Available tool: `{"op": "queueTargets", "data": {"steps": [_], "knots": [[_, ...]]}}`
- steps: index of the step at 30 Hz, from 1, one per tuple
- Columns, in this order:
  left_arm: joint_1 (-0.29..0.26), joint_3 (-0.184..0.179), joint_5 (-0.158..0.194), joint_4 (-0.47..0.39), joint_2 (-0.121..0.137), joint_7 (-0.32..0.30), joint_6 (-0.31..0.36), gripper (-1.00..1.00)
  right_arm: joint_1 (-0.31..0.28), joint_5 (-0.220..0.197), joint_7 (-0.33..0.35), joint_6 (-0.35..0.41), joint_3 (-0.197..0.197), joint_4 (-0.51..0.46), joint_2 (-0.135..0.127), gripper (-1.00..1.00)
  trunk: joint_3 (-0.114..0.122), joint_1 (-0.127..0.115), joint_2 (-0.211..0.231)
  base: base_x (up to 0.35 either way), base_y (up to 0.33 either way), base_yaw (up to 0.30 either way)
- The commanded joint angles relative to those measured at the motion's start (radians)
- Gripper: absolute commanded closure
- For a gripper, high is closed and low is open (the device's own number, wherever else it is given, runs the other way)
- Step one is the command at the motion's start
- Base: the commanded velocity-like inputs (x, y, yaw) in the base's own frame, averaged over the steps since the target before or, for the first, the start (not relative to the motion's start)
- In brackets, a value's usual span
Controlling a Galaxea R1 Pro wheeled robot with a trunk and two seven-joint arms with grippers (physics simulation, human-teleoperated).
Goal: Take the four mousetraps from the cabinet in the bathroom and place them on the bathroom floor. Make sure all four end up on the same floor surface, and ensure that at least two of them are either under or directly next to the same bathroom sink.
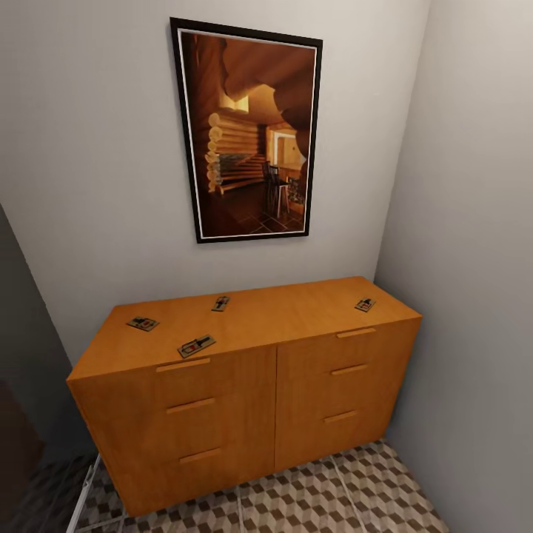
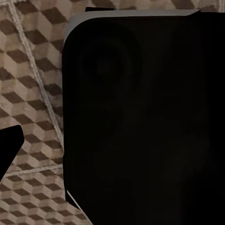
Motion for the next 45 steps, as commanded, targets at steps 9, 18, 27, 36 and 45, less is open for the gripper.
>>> {"op": "queueTargets", "data": {"steps": [9,18,27,36,45], "knots": [[0.0,0.001,0.003,0.001,0.0,-0.002,-0.003,-1.0,0.0,-0.006,0.0,0.001,-0.005,-0.001,0.0,-1.0,-0.001,0.0,0.0,0.0,0.0,0.0],[0.0,0.0,0.003,0.0,0.0,-0.003,-0.003,-1.0,0.0,-0.007,0.0,0.001,-0.005,0.0,0.0,-1.0,-0.001,0.0,0.0,0.0,0.0,0.0],[0.0,-0.001,0.003,0.0,-0.001,-0.004,-0.004,-1.0,0.0,0.003,0.0,0.0,0.0,-0.001,0.0,-1.0,-0.001,0.0,0.0,0.0,0.0,0.0],[0.0,-0.001,0.002,0.0,-0.001,-0.003,-0.008,-1.0,0.0,0.006,0.004,-0.001,0.002,-0.001,-0.001,-1.0,-0.001,0.0,0.0,0.0,0.0,0.0],[0.0,-0.001,0.002,0.0,0.0,-0.003,-0.011,-1.0,0.0,-0.002,0.004,0.006,-0.005,-0.001,-0.001,-1.0,-0.001,0.0,0.0,0.0,0.0,0.0]]}}
